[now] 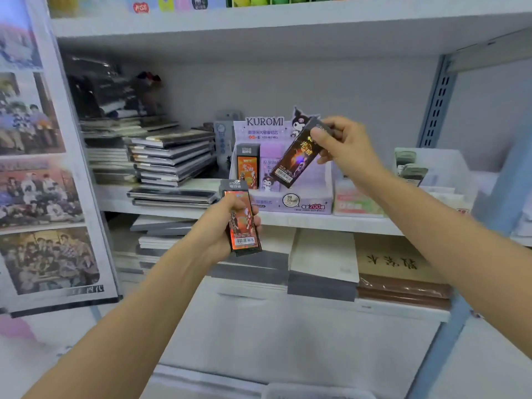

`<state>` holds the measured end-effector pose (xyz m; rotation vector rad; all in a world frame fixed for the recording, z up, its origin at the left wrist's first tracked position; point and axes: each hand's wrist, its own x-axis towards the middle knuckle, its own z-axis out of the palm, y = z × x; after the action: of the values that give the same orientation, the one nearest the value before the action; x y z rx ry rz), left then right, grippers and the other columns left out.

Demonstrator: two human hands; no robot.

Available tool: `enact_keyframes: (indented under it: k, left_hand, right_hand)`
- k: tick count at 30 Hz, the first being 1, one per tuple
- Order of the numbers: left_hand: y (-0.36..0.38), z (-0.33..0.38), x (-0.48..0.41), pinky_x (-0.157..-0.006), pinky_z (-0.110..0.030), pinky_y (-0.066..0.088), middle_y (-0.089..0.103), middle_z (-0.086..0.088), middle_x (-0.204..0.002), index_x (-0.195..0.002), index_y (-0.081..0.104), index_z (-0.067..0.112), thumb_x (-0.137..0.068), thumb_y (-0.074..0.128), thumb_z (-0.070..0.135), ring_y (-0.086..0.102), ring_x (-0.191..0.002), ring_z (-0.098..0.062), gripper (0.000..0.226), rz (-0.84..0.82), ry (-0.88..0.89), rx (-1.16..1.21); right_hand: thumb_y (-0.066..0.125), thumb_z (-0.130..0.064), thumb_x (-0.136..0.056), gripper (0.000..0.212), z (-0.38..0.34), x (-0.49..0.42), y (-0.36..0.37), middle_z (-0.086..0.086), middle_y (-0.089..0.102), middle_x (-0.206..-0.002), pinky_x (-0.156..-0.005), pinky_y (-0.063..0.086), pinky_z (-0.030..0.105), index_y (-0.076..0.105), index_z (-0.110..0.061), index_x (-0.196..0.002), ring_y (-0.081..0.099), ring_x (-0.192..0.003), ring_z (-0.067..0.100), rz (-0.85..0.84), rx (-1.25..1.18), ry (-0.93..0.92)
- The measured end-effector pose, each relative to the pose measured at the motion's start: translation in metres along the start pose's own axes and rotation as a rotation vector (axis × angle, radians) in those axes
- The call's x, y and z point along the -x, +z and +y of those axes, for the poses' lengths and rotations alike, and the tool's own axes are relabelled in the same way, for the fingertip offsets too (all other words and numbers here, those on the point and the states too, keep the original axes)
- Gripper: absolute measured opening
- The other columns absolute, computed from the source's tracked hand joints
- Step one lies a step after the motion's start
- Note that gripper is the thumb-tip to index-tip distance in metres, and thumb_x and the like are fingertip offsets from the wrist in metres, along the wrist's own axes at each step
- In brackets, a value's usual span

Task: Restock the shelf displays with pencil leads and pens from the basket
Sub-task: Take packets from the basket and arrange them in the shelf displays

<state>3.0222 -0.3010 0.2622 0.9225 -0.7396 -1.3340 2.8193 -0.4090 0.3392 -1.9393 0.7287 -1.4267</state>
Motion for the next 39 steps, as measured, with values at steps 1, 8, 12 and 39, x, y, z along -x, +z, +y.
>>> enact_keyframes:
  k: [1, 8, 12, 39]
  left_hand:
    - [-0.001, 0.006, -0.005, -0.058, -0.031, 0.057, 0.065, -0.009, -0.075, -0.107, 0.057, 0.003, -0.094, 0.045, 0.005, 0.061, -0.057, -0.019, 0.019, -0.005, 0.032, -0.012]
    - [-0.034, 0.017, -0.025, -0.063, -0.029, 0.059, 0.076, -0.011, -0.094, -0.108, 0.065, 0.003, -0.095, 0.057, 0.011, 0.073, -0.073, -0.018, 0.017, 0.073, 0.237, -0.164]
    - [-0.055, 0.015, -0.022, -0.066, -0.035, 0.061, 0.076, -0.01, -0.097, -0.109, 0.068, 0.005, -0.091, 0.064, 0.015, 0.074, -0.077, -0.018, 0.021, 0.124, 0.231, -0.225]
    - [-0.067, 0.018, -0.007, -0.059, -0.026, 0.058, 0.076, -0.011, -0.095, -0.1, 0.069, 0.009, -0.079, 0.073, 0.007, 0.074, -0.075, -0.019, 0.022, 0.091, 0.182, -0.174]
  right_hand:
    - [0.057, -0.013, -0.097, 0.011, 0.0, -0.01, 0.001, 0.002, 0.062, -0.08, -0.059, 0.054, 0.022, 0.06, -0.009, -0.106, 0.054, -0.06, 0.007, 0.005, 0.02, -0.011]
    - [0.053, -0.007, -0.097, 0.009, 0.011, -0.038, 0.045, 0.013, 0.069, -0.092, -0.064, 0.058, 0.029, 0.055, -0.011, -0.105, 0.067, -0.068, 0.02, -0.154, 0.175, -0.064]
    - [0.056, -0.015, -0.097, 0.013, 0.015, -0.04, 0.072, 0.006, 0.069, -0.093, -0.078, 0.056, 0.04, 0.061, -0.011, -0.108, 0.068, -0.078, 0.024, -0.225, 0.48, -0.202]
    - [0.066, -0.028, -0.089, 0.029, 0.024, -0.063, 0.095, 0.0, 0.061, -0.105, -0.089, 0.026, 0.03, 0.067, -0.026, -0.119, 0.043, -0.103, 0.019, -0.246, 0.749, -0.384]
